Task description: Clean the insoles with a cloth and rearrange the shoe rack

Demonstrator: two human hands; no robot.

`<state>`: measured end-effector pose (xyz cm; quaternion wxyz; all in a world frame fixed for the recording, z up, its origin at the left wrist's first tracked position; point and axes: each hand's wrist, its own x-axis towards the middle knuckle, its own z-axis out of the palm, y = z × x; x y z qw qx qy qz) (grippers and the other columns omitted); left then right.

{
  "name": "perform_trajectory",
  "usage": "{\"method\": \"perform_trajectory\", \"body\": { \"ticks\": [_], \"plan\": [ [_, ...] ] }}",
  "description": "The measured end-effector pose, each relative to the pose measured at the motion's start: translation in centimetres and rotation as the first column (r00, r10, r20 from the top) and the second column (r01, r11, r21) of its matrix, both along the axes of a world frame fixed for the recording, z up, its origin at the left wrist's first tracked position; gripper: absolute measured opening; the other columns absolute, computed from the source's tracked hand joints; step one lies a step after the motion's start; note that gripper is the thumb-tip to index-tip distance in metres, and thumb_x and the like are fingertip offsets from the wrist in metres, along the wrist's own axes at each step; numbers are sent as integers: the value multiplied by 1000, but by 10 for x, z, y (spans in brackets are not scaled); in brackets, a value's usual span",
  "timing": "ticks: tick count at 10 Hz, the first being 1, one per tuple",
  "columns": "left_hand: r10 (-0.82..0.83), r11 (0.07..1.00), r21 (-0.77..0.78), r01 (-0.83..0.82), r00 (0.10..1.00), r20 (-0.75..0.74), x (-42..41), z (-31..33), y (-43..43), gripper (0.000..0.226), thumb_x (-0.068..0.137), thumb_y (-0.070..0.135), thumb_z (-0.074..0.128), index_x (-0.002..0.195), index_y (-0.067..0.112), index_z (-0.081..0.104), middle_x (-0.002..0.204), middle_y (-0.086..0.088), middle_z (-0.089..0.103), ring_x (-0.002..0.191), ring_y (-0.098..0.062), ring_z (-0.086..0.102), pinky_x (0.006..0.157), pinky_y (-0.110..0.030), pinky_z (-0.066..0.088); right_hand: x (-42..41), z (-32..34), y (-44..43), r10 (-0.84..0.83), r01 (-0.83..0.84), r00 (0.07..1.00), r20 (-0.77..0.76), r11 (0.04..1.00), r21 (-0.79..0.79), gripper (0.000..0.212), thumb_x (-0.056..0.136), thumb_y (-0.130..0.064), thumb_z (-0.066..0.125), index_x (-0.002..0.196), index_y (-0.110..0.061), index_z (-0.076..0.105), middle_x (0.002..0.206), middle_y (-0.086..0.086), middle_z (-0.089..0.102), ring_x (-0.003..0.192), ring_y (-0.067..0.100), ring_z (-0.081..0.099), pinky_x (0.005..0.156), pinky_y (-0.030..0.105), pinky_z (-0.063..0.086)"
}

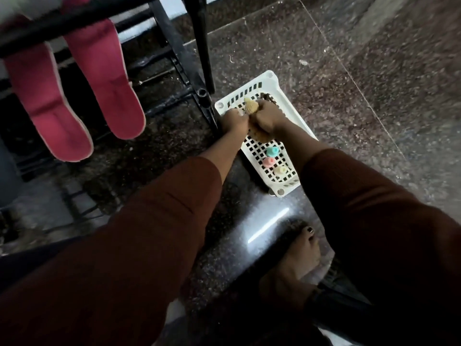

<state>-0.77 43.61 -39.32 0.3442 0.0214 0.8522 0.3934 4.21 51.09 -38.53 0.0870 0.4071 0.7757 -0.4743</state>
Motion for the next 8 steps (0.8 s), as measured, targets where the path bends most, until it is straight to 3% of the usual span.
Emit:
{"method": "perform_trajectory", "body": {
  "ticks": [1, 2, 3, 4, 5, 6, 7, 8],
  "plan": [
    [-66, 996, -65, 66, 998, 1, 6, -1, -5, 29, 89, 2, 49, 114, -7, 61, 119, -21, 62, 114, -31, 57, 92, -34, 47, 4, -7, -4, 116, -150, 978, 176, 970, 193, 38, 82, -15, 53, 118, -4, 47, 116, 22, 55, 108, 35, 54, 88, 35, 44],
    [-179, 976, -144, 163, 977, -112, 14, 3, -12, 26, 92, 10, 53, 113, -1, 63, 118, -18, 63, 112, -30, 57, 86, -29, 44, 11, -12, -9, 190, -293, 934, 301, 892, 345, 64, 87, -27, 54, 142, -12, 26, 132, 21, 38, 119, 41, 43, 100, 44, 38],
    [-286, 947, -208, 246, 939, -191, 19, 5, -21, 26, 94, 11, 52, 115, -2, 61, 118, -20, 62, 112, -31, 57, 88, -32, 45, 13, -13, -12, 243, -387, 897, 370, 835, 390, 74, 90, -32, 54, 148, -14, 12, 140, 19, 30, 125, 42, 35, 102, 45, 33],
    [-325, 936, -216, 279, 919, -224, 20, 12, -27, 24, 95, 7, 48, 111, -6, 60, 116, -23, 61, 110, -35, 57, 89, -35, 43, 17, -12, -13, 266, -396, 890, 370, 853, 339, 78, 90, -38, 52, 149, -19, 5, 146, 18, 22, 128, 41, 34, 104, 44, 33],
    [-309, 937, -251, 242, 911, -274, 18, 18, -39, 27, 95, 12, 54, 119, 0, 60, 115, -18, 62, 107, -27, 61, 83, -29, 47, 30, -1, -17, 106, -177, 964, 243, 939, 294, 74, 85, -41, 56, 147, -26, 18, 143, 16, 31, 126, 35, 38, 105, 41, 34],
    [-258, 957, -185, 222, 945, -201, 24, 19, -59, 23, 93, 7, 52, 112, 0, 64, 110, -20, 64, 98, -26, 62, 75, -27, 44, 51, 13, -34, -75, 50, 996, 54, 932, 359, 52, 84, -29, 59, 133, -17, 45, 124, 17, 48, 114, 34, 48, 98, 37, 39],
    [-202, 964, -203, 174, 971, -127, 38, 30, -87, 20, 93, 7, 51, 105, 1, 66, 106, -20, 66, 95, -27, 64, 80, -32, 51, 72, 27, -61, -71, 57, 997, 26, 934, 352, 40, 85, -18, 59, 125, -14, 53, 121, 19, 50, 108, 37, 51, 94, 40, 43],
    [-304, 915, -312, 256, 946, -113, 71, 49, -125, 24, 96, 12, 45, 104, 5, 67, 109, -18, 65, 101, -29, 61, 77, -31, 44, 95, 32, -100, 63, -64, 998, 14, 914, 402, 36, 88, -16, 54, 122, -6, 54, 123, 21, 51, 104, 39, 53, 89, 42, 44]
  ]
}}
